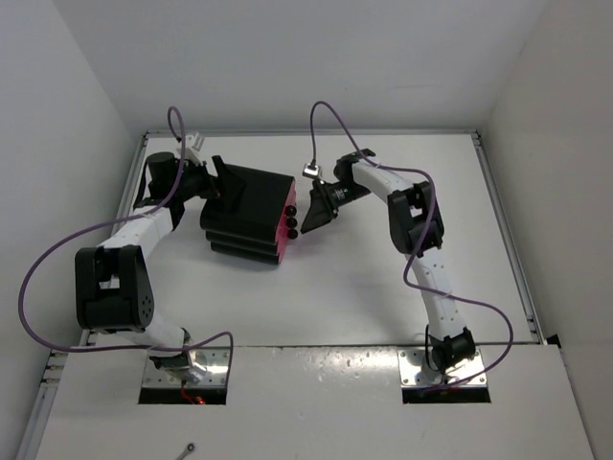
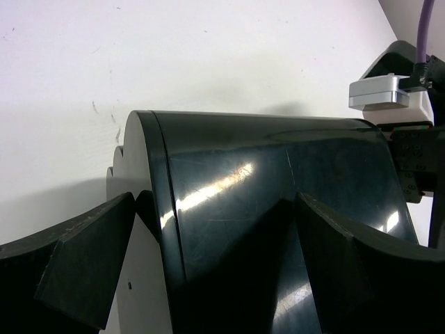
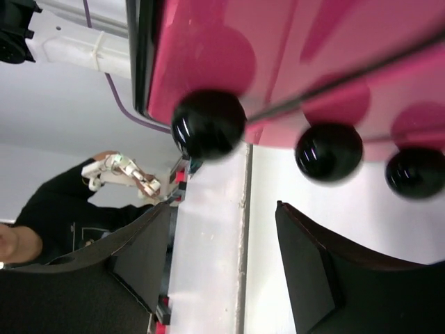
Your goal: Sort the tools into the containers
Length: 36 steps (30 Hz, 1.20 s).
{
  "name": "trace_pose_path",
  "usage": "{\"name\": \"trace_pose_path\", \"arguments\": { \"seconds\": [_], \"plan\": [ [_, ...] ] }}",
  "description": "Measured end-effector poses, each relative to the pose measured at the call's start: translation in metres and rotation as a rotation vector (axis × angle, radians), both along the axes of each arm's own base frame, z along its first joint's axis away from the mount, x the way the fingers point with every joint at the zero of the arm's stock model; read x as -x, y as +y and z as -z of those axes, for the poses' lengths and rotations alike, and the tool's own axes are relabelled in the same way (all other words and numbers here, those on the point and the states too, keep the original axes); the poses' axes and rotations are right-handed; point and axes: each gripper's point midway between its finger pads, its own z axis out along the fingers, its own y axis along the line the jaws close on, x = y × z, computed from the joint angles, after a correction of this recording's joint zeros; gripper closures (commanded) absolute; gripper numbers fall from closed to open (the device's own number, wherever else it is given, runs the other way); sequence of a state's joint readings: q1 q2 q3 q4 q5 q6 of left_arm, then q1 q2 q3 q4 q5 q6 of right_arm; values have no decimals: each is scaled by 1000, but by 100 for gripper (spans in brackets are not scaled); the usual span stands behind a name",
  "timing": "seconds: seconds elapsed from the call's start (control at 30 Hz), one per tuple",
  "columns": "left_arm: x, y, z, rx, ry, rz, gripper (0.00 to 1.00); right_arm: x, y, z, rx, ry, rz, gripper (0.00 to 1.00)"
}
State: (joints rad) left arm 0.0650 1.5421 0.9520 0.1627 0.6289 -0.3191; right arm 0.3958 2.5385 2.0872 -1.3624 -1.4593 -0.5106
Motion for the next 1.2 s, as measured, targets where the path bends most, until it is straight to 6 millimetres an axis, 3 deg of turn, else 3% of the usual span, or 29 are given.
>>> {"name": "trace_pose_path", "arguments": {
  "seconds": [0.17,0.4,0.43,0.5,0.57,0.67,0.73,0.87,0.97,1.07,1.2],
  "plan": [
    [0,0,-3,-4,-8,-5,0,-4,-21,-2,9,21,48,37],
    [13,2,-6,-43,-27,-35,0,-13,-60,-49,61,-93,126,36],
    [15,3,-7,-51,-29,-43,0,-13,-69,-54,105,-112,154,36],
    [21,4,-10,-69,-30,-56,0,-5,-87,-55,220,-154,217,27],
    [31,8,-13,-102,-30,-79,0,2,-106,-60,340,-211,303,27],
    [47,17,-18,-155,-33,-116,0,-14,-123,-83,460,-376,443,27],
    [57,25,-21,-178,-26,-133,0,-27,-134,-95,512,-480,534,21],
    [69,37,-36,-189,-14,-136,0,-26,-162,-88,655,-574,672,0],
    [75,39,-56,-229,-40,-96,0,-22,-185,-83,753,-622,748,0],
    [87,41,-75,-294,-76,-67,0,-23,-204,-91,808,-662,825,0],
    [104,54,-71,-403,-49,-80,0,-28,-237,-97,884,-707,927,0]
  ]
}}
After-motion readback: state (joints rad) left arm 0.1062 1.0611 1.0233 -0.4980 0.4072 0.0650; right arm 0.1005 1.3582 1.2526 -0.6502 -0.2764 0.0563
